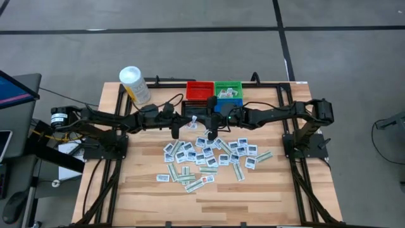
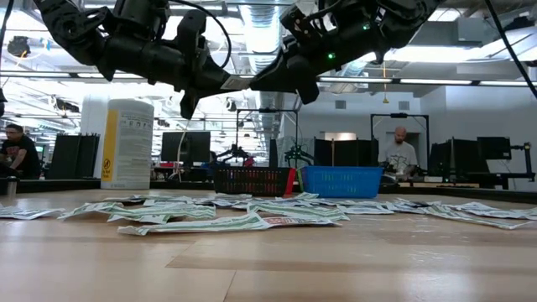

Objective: Pick & Place First Aid Supplies
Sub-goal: Put the ointment pack into the green basket

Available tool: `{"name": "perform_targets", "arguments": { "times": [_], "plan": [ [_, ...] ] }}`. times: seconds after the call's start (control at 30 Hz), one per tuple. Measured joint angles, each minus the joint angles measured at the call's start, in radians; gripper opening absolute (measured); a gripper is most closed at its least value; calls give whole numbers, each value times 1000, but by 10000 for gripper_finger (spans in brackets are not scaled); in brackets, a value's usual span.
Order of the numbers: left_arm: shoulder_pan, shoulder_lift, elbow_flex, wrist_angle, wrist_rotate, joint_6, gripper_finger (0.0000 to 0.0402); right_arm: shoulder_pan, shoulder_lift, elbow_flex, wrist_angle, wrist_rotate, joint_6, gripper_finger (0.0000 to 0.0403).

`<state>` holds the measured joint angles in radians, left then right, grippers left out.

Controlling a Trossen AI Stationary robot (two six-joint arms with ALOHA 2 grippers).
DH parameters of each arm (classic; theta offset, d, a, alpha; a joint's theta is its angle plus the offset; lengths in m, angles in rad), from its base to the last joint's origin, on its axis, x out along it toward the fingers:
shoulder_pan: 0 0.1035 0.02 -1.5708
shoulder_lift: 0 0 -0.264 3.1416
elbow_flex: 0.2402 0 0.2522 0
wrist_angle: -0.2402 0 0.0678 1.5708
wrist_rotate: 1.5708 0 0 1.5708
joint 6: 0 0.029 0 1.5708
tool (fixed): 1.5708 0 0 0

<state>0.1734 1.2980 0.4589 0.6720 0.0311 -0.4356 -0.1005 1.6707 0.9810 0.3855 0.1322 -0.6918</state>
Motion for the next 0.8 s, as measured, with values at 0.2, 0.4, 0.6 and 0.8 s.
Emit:
{"name": "perform_targets", "arguments": {
  "times": [0.2, 0.4, 0.6, 0.8],
  "plan": [
    [2, 0, 0, 0, 0, 0, 7, 0, 0, 0, -8, 0, -16, 55],
    [3, 1, 0, -2, 1, 0, 7, 1, 0, 0, -27, 0, -101, 6],
    [3, 1, 0, -3, 1, 0, 7, 1, -1, 0, -42, 0, -103, 2],
    [3, 1, 0, -2, -3, 1, 7, 2, -1, 0, -42, 0, -104, 1]
  ]
}}
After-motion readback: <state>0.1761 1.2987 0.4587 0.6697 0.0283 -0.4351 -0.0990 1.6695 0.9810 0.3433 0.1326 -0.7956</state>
